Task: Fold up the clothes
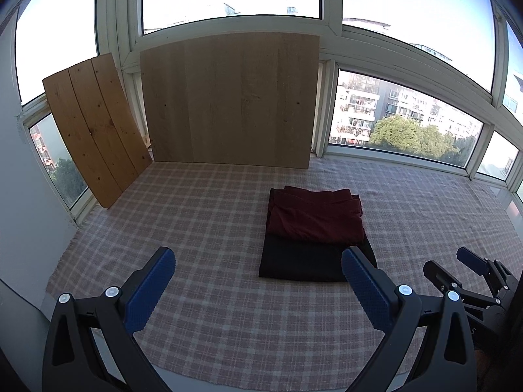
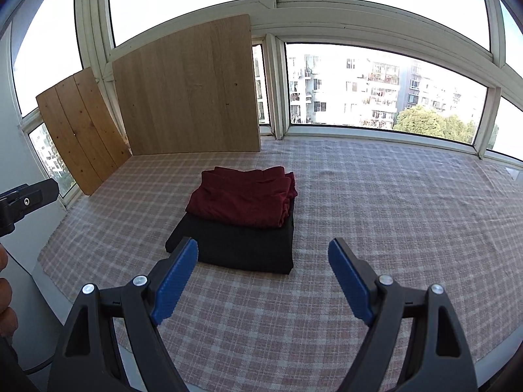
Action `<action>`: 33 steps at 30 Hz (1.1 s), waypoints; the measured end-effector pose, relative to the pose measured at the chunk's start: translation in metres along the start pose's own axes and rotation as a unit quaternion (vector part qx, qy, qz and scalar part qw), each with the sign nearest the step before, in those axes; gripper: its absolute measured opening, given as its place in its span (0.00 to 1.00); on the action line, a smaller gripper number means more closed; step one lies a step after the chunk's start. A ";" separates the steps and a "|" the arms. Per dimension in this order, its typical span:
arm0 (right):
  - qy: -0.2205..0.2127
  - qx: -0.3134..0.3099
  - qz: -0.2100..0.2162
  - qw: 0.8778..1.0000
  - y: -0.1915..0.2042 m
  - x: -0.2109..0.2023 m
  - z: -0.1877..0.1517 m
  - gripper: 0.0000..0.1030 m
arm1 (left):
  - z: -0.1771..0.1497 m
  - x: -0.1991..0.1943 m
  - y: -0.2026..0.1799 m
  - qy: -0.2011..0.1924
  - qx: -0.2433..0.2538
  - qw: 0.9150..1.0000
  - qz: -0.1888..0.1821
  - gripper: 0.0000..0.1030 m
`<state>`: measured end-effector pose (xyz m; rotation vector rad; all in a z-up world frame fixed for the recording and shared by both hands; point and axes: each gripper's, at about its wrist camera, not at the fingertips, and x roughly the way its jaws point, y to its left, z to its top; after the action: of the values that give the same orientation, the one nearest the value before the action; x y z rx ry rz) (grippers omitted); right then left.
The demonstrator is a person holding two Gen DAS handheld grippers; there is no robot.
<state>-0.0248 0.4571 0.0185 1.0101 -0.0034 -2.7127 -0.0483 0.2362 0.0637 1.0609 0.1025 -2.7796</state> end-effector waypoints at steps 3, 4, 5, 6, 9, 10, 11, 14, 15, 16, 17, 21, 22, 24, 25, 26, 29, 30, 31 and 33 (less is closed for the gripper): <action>0.004 -0.012 -0.019 1.000 0.004 0.000 0.000 0.79 | -0.002 0.002 0.001 0.005 0.002 1.000 0.000 0.99; 0.006 -0.013 -0.026 1.000 0.004 0.000 0.000 0.79 | -0.003 0.003 0.002 0.007 0.002 1.000 0.001 0.99; 0.007 -0.012 -0.031 0.999 0.003 0.000 0.000 0.79 | -0.004 0.003 0.003 0.009 0.002 1.000 0.001 0.99; 0.009 -0.010 -0.036 0.999 0.003 -0.001 0.000 0.79 | -0.005 0.004 0.004 0.012 0.002 1.000 0.002 0.99; 0.018 -0.002 -0.056 0.998 0.000 -0.003 -0.001 0.79 | -0.010 0.005 0.008 0.018 0.003 1.000 0.002 0.99; 0.022 0.000 -0.062 0.998 0.000 -0.004 -0.002 0.79 | -0.012 0.006 0.009 0.020 0.006 1.000 0.002 0.99; 0.025 0.000 -0.069 0.997 0.001 -0.005 -0.002 0.79 | -0.014 0.006 0.010 0.022 0.008 1.000 0.002 0.99; 0.036 -0.001 -0.087 0.996 0.004 -0.009 -0.001 0.79 | -0.021 0.007 0.015 0.029 0.011 1.000 0.002 0.99; 0.038 -0.003 -0.093 0.995 0.007 -0.010 0.000 0.79 | -0.023 0.007 0.017 0.031 0.011 0.999 0.001 0.99; 0.041 -0.005 -0.099 0.994 0.009 -0.012 0.001 0.79 | -0.026 0.007 0.019 0.033 0.012 0.999 0.001 0.99; 0.044 -0.007 -0.104 0.994 0.011 -0.012 0.001 0.79 | -0.027 0.007 0.021 0.035 0.012 0.999 0.001 0.99; 0.053 -0.006 -0.121 0.991 0.015 -0.016 0.001 0.79 | -0.030 0.005 0.023 0.037 0.014 0.999 -0.002 0.99; 0.054 -0.004 -0.125 0.991 0.016 -0.017 0.000 0.79 | -0.030 0.004 0.023 0.036 0.015 0.999 -0.002 0.99; 0.056 -0.002 -0.133 0.990 0.017 -0.020 -0.001 0.79 | -0.030 0.001 0.023 0.033 0.019 0.999 -0.004 0.99; 0.056 -0.002 -0.135 0.989 0.017 -0.022 -0.002 0.79 | -0.030 0.001 0.022 0.033 0.020 0.999 -0.004 0.99; 0.055 -0.001 -0.134 0.989 0.017 -0.024 -0.002 0.79 | -0.031 0.000 0.022 0.033 0.020 0.999 -0.005 0.99; 0.053 0.000 -0.132 0.990 0.017 -0.028 -0.002 0.79 | -0.032 -0.002 0.021 0.033 0.022 0.999 -0.007 0.99; 0.052 0.000 -0.131 0.990 0.017 -0.029 -0.002 0.79 | -0.032 -0.002 0.021 0.033 0.023 0.999 -0.008 0.99; 0.051 0.001 -0.131 0.990 0.018 -0.030 -0.002 0.79 | -0.031 -0.003 0.021 0.033 0.023 0.999 -0.008 0.99; 0.050 0.003 -0.131 0.990 0.018 -0.032 -0.002 0.79 | -0.030 -0.004 0.021 0.033 0.023 0.999 -0.009 0.99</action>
<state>0.0040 0.4471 0.0387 1.2252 0.1499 -2.8916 -0.0217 0.2202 0.0438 1.1675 0.0568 -2.7771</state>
